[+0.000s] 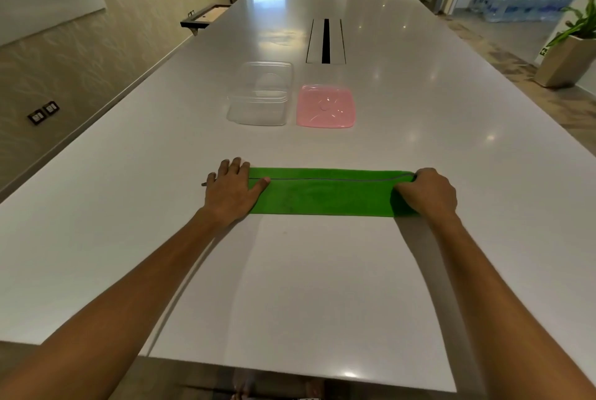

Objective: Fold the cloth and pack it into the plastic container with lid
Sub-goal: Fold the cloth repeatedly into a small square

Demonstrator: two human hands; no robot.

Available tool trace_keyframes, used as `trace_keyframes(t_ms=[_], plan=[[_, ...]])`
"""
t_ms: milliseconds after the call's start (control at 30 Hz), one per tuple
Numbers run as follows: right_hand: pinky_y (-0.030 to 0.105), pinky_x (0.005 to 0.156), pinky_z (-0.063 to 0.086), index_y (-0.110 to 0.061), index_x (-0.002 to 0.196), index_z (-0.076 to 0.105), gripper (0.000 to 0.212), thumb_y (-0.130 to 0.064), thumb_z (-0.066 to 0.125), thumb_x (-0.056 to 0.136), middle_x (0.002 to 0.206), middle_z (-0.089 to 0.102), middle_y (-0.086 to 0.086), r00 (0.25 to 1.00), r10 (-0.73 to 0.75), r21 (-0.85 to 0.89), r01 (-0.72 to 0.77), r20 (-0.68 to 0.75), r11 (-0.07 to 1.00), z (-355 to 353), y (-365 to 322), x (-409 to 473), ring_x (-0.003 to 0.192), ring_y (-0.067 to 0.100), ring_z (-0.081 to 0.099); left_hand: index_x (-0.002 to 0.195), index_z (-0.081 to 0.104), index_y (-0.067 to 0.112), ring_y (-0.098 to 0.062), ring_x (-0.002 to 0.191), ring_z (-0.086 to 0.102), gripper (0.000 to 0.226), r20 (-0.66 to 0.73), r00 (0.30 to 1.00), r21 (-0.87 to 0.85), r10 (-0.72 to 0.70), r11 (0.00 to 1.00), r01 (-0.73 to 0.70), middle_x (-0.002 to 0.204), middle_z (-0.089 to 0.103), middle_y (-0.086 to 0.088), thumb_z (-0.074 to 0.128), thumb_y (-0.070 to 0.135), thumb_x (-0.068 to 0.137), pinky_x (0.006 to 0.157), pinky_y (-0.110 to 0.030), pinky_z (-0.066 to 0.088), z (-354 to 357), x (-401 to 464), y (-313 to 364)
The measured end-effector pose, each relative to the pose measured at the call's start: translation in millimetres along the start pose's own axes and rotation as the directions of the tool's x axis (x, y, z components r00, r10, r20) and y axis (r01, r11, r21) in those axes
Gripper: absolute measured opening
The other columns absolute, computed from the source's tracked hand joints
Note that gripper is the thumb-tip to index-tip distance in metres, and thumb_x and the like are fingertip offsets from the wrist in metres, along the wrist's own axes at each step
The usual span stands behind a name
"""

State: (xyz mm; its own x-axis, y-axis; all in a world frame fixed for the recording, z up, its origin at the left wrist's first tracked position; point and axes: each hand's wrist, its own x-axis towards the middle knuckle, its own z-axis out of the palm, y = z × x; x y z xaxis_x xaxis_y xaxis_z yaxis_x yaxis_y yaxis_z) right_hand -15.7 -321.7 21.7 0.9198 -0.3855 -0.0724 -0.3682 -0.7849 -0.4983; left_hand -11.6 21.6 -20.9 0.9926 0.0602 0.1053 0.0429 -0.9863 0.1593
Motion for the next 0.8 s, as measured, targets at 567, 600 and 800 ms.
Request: trace_keyframes(t_ms=[567, 600, 800], plan=[[0.040, 0.068, 0.052, 0.000, 0.117, 0.057, 0.039, 0.005, 0.056, 0.079, 0.121, 0.050, 0.017, 0.801, -0.527, -0.131, 0.512, -0.283, 0.849, -6, -72, -41, 0.076, 0.039, 0.060, 0.142, 0.033, 0.004, -0.035, 0.140, 0.024, 0.080, -0.041, 0.976, -0.041, -0.216, 0.976, 0.214, 0.151, 0.032, -0.016, 0.028, 0.064, 0.090, 0.107, -0.054, 0.028, -9, -10, -8], [0.042, 0.066, 0.054, 0.000, 0.116, 0.057, 0.039, 0.005, 0.057, 0.077, 0.121, 0.050, 0.017, 0.780, -0.563, -0.161, 0.540, -0.274, 0.826, -2, -79, -46, 0.074, 0.038, 0.061, 0.140, 0.035, 0.003, -0.036, 0.138, 0.026, 0.080, -0.045, 0.973, -0.033, -0.226, 0.974, 0.225, 0.150, 0.034, -0.016, 0.028, 0.065, 0.089, 0.106, -0.054, 0.030, -10, -10, -9], [0.037, 0.055, 0.041, 0.000, 0.113, 0.056, 0.039, 0.007, 0.052, 0.075, 0.120, 0.052, 0.018, 0.709, -0.686, -0.232, 0.648, -0.164, 0.726, 26, -107, -69, 0.076, 0.038, 0.059, 0.124, 0.050, 0.000, -0.036, 0.124, 0.040, 0.078, -0.081, 0.960, 0.007, -0.267, 0.963, 0.268, 0.131, 0.049, -0.017, 0.027, 0.066, 0.088, 0.097, -0.052, 0.036, -12, -11, -17]])
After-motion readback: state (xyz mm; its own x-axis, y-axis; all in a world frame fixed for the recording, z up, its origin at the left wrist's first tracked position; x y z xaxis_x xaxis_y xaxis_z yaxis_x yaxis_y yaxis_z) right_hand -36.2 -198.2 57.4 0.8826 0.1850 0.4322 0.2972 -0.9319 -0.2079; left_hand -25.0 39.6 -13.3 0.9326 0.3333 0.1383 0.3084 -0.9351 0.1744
